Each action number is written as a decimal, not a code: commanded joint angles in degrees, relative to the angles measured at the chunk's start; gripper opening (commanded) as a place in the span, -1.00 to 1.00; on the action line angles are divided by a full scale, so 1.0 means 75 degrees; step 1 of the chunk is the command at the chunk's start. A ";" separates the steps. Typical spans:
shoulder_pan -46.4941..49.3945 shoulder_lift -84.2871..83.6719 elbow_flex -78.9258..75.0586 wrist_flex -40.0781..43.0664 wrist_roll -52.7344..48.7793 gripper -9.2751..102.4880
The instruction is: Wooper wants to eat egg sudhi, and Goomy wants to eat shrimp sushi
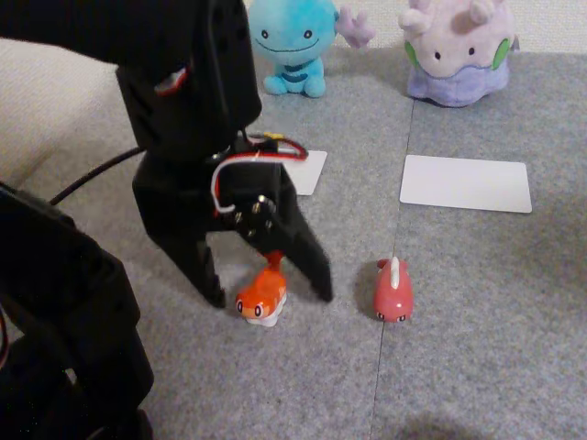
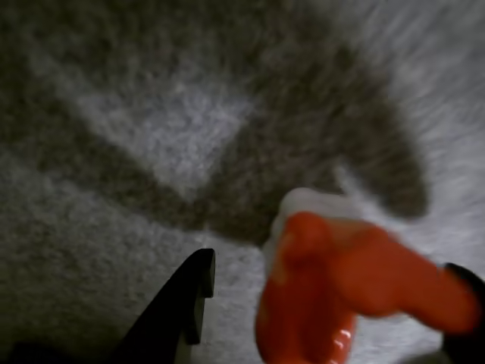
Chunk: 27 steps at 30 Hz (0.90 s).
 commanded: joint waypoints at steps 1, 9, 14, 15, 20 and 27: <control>-0.0047 -0.0234 -0.0047 -0.0305 0.0387 -0.30; 0.0070 -0.0727 -0.0047 -0.0621 0.0562 -0.59; 0.0070 -0.0715 -0.0047 -0.0645 0.0809 -0.84; 0.0082 -0.0727 -0.0047 -0.0574 0.0809 -0.84; 0.0504 -0.0691 -0.0199 -0.0516 0.0949 -0.84; 0.0492 -0.0844 -0.2039 0.0434 0.1066 -0.83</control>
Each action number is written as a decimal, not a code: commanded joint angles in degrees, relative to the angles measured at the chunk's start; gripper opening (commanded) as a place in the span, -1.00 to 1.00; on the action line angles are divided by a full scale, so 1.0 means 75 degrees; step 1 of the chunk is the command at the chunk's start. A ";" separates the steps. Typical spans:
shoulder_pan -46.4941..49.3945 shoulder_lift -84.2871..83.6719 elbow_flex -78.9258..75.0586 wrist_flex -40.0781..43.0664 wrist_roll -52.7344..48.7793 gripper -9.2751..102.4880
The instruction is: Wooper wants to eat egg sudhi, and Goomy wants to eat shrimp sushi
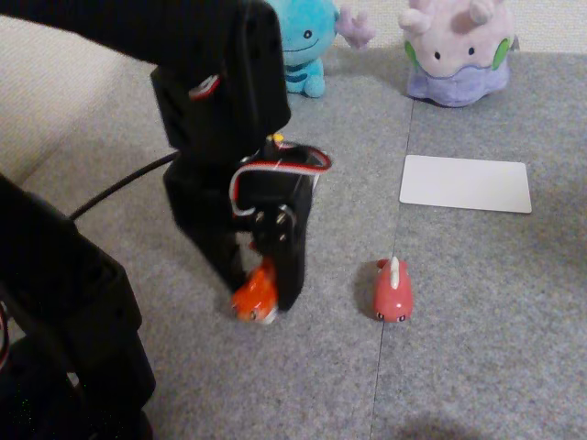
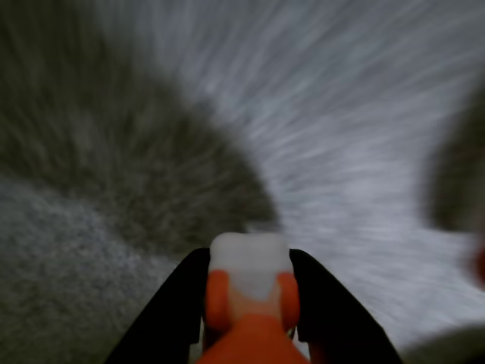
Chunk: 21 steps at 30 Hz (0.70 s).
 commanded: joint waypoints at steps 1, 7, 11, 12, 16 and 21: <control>-0.0094 -0.0094 -0.1195 0.0785 0.0129 -0.83; 0.0012 -0.1465 -0.4090 0.1711 0.0152 -0.83; 0.0023 -0.3199 -0.6105 0.2121 0.0082 -0.83; 0.0023 -0.3691 -0.6633 0.2168 0.0047 -0.83; 0.0152 -0.5566 -0.8859 0.2285 0.0000 -0.83; 0.0234 -0.7441 -1.1520 0.2766 -0.0023 -0.83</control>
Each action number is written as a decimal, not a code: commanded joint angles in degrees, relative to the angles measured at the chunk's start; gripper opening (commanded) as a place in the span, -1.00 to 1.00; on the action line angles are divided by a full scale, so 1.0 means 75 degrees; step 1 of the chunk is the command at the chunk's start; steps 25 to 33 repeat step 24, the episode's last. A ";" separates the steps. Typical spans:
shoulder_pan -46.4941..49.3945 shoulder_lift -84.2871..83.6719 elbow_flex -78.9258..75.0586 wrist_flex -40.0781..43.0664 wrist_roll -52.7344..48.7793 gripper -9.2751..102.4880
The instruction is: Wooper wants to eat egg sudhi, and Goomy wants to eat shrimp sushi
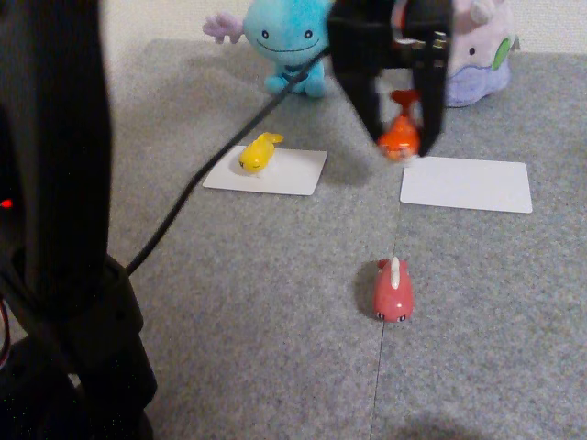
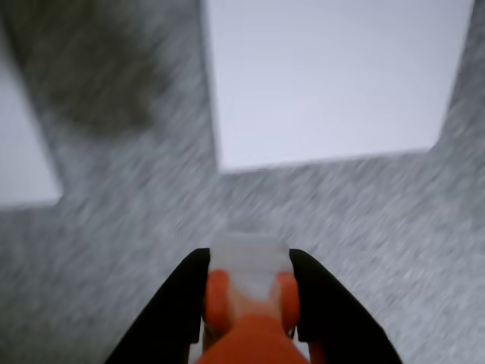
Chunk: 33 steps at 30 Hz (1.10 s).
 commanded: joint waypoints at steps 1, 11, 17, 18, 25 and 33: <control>0.0023 -0.0902 -0.1734 0.0281 -0.0070 -0.83; 0.0363 -0.2719 -0.4477 0.0656 -0.0598 -0.83; 0.0375 -0.3375 -0.4535 0.0375 -0.0680 -0.83; 0.0363 -0.3434 -0.4535 0.0375 -0.0680 -0.83; 0.0258 -0.3434 -0.4535 0.0375 -0.0574 -0.74; 0.0258 -0.3434 -0.4535 0.0375 -0.0574 -0.74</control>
